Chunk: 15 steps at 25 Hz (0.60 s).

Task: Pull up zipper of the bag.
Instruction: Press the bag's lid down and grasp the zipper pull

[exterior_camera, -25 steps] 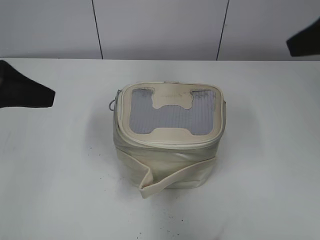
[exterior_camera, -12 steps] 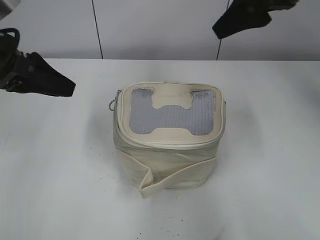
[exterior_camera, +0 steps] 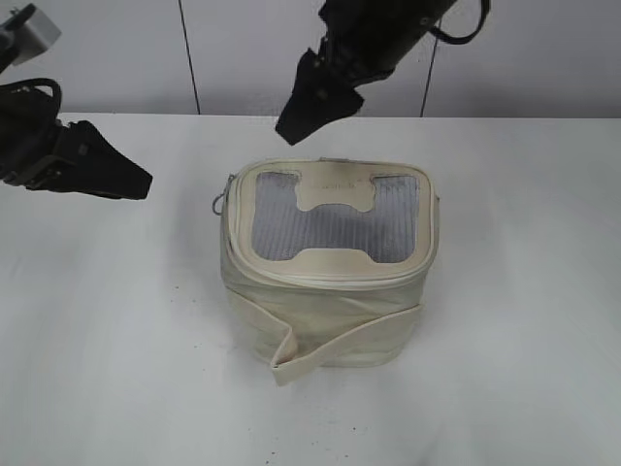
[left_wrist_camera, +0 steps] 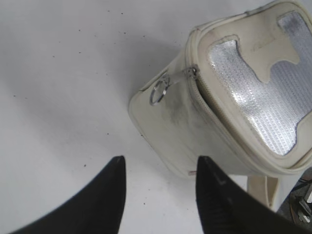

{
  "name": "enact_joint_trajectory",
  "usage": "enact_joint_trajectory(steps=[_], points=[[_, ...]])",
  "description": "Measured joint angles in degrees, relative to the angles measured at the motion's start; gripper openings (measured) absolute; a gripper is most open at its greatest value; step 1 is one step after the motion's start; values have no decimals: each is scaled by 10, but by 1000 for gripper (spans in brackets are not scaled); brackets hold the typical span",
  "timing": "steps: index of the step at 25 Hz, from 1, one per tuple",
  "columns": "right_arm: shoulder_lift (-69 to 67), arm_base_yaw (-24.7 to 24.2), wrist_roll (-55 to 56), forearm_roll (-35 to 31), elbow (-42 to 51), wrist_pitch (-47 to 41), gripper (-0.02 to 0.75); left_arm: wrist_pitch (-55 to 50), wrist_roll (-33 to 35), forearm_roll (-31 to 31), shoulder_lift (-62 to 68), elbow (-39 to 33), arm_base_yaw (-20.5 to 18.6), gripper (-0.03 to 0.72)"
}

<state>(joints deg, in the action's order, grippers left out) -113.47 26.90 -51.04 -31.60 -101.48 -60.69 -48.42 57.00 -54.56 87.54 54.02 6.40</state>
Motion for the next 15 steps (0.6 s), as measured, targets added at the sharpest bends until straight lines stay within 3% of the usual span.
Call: enact_joint_trajectory(steps=[10, 15], points=[[-76, 12, -3, 1, -49, -1, 498, 12, 1, 0, 0, 5, 2, 364], [-98, 11, -7, 2, -53, 0, 498, 23, 1, 11, 0, 5, 38, 364]])
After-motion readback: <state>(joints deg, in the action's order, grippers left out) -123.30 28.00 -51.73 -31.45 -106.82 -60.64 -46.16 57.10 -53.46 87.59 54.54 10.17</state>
